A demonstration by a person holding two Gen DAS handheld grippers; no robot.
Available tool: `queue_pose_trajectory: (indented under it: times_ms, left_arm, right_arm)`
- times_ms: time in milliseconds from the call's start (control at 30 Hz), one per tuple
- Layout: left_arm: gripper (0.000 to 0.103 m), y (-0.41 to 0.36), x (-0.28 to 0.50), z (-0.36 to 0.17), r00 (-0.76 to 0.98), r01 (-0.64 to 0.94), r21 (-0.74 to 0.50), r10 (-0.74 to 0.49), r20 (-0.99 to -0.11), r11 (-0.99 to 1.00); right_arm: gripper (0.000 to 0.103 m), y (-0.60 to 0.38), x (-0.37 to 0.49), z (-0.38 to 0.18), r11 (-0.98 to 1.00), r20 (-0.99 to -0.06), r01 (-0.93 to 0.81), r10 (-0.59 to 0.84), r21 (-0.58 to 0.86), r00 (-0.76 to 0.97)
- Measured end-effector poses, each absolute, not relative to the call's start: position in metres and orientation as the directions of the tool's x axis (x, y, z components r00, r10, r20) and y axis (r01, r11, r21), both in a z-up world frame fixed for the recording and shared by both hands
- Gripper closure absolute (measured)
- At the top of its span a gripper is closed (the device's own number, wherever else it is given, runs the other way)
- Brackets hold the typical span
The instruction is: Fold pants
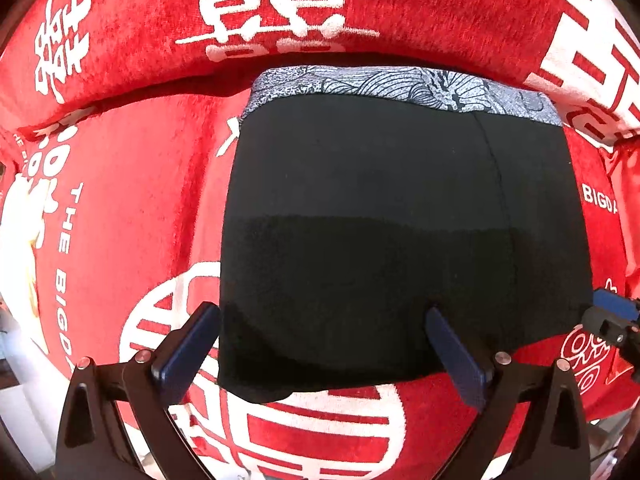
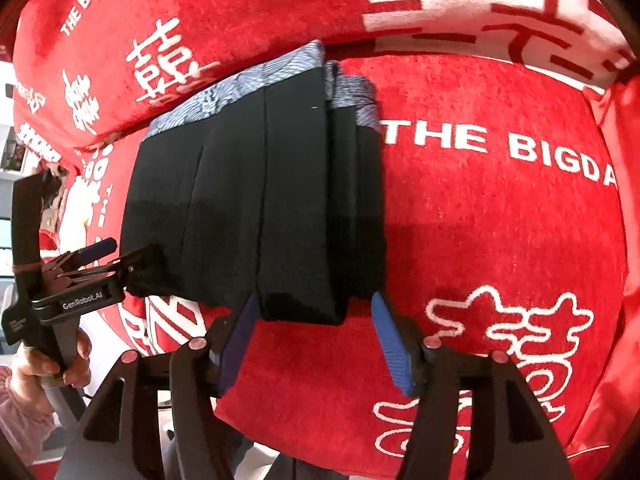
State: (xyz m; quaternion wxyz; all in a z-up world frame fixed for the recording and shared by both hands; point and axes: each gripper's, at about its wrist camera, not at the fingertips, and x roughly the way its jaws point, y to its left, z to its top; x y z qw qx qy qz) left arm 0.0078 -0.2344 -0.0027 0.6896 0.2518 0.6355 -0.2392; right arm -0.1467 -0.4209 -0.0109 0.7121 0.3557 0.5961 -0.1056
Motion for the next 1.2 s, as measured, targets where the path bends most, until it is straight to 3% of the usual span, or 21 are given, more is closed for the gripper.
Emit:
queue_pose_trajectory:
  times_ms: [500,1200]
  left_arm:
    - [0.0,-0.226,0.023,-0.015,0.004,0.632,-0.016,-0.024,-1.0,0.775]
    - [0.0,-0.215,0.082,-0.008,0.062,0.582,0.001,-0.043,-0.997,0.813]
  right_arm:
    - [0.025,-0.432,-0.15,-0.016,0.695,-0.919,0.603,0.274,0.392,0.282]
    - [0.024,-0.457,-0.145,-0.036,0.612,-0.889,0.646,0.333,0.456,0.313]
